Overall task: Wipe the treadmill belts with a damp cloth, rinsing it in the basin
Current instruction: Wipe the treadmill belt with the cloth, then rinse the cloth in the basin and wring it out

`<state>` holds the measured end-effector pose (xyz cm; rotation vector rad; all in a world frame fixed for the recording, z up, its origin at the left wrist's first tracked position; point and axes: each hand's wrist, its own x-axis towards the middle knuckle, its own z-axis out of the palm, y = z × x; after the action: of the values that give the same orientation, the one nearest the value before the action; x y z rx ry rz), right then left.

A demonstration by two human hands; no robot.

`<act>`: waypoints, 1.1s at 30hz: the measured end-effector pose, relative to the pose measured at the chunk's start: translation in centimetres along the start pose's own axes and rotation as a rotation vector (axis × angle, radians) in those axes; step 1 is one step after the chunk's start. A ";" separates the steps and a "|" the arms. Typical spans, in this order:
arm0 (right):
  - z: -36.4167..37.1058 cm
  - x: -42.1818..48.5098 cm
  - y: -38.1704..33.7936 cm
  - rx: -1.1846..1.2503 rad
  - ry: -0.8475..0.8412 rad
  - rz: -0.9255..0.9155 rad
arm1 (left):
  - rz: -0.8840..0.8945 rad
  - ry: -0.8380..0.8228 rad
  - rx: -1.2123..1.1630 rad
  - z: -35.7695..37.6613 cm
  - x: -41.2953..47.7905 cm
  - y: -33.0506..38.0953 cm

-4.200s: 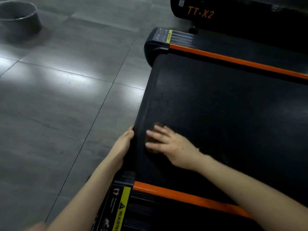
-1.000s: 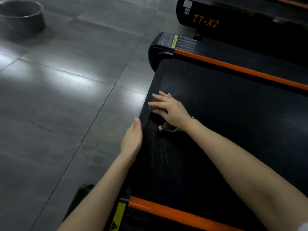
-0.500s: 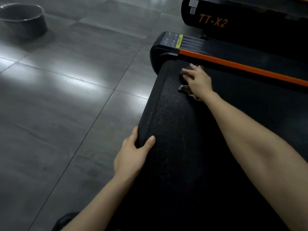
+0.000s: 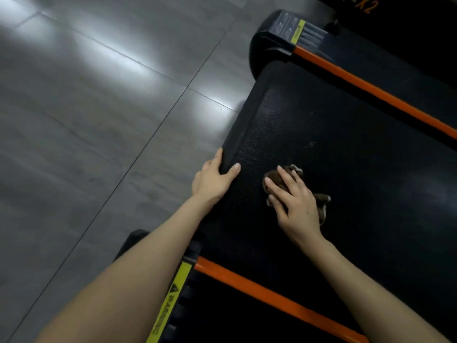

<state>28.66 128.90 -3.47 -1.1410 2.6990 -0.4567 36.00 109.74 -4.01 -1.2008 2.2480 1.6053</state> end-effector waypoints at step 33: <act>-19.3 11.0 -47.1 0.977 -0.286 0.140 | 0.125 0.083 -0.092 -44.7 -18.6 4.4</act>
<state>47.15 93.95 30.42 -0.6431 1.8591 -1.2675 60.19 82.30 27.93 -1.1913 2.3677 1.7528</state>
